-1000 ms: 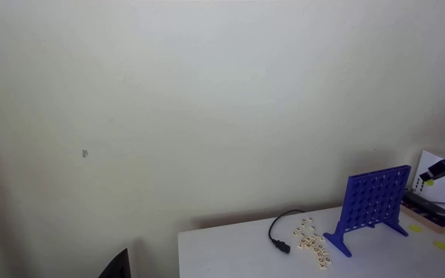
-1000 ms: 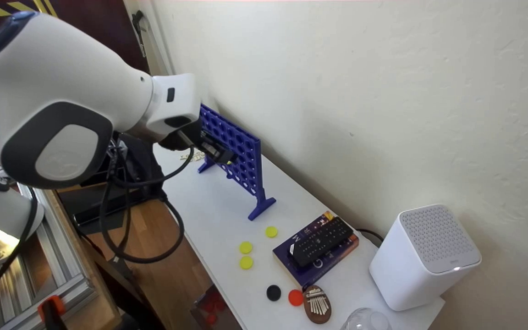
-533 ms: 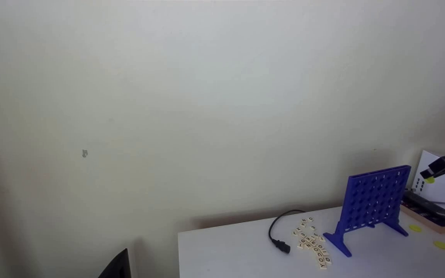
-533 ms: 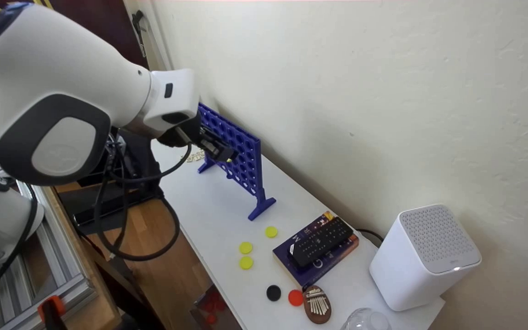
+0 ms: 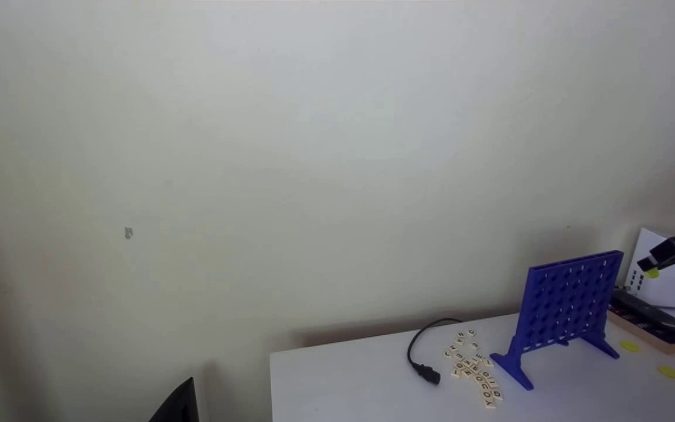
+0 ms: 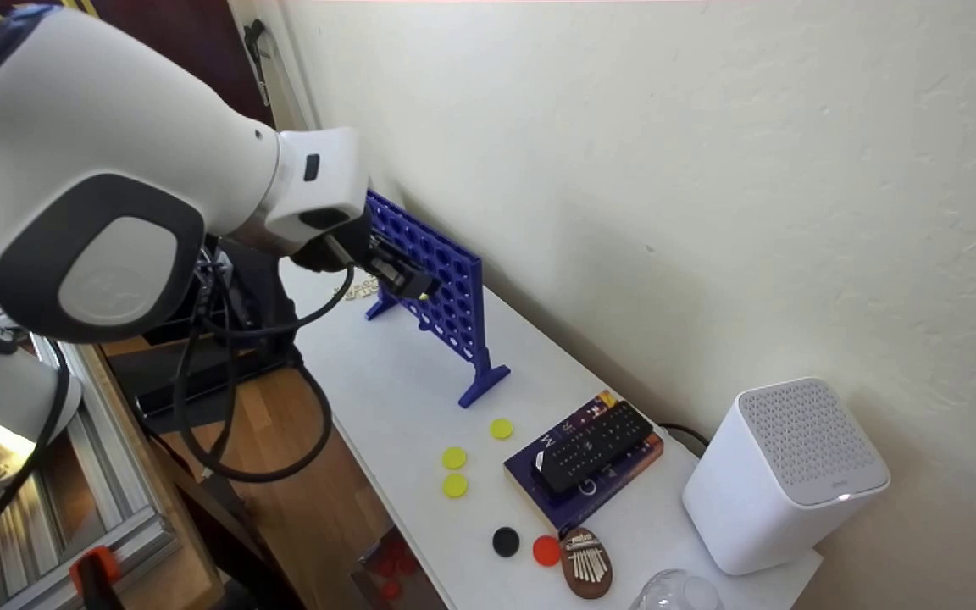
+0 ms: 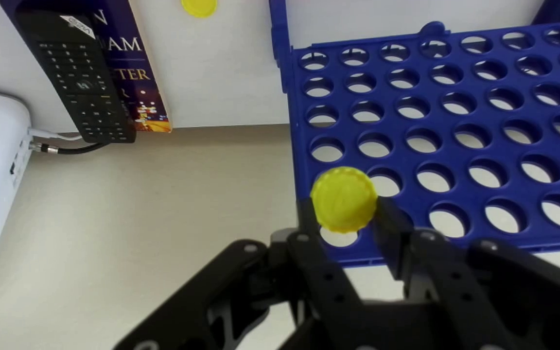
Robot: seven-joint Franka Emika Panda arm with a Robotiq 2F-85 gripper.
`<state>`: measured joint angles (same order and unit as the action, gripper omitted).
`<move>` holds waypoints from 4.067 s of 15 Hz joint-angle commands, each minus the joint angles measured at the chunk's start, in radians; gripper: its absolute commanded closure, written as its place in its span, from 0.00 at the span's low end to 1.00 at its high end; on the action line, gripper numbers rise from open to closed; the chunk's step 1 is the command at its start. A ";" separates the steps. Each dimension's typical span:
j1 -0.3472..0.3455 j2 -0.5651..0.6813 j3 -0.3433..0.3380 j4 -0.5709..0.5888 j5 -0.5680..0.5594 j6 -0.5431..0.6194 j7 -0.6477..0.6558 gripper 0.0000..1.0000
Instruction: Put one yellow chip inside the blue gameboard.
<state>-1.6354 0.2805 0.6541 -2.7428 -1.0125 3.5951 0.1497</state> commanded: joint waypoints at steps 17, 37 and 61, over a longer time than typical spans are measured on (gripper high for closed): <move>-0.096 0.120 0.000 0.112 -0.247 0.093 0.028 0.90; -0.085 0.220 0.005 0.169 -0.299 0.231 0.053 0.90; -0.058 0.343 0.000 0.214 -0.255 0.245 -0.044 0.90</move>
<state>-1.7032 0.5849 0.6584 -2.5456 -1.2831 3.8140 0.1440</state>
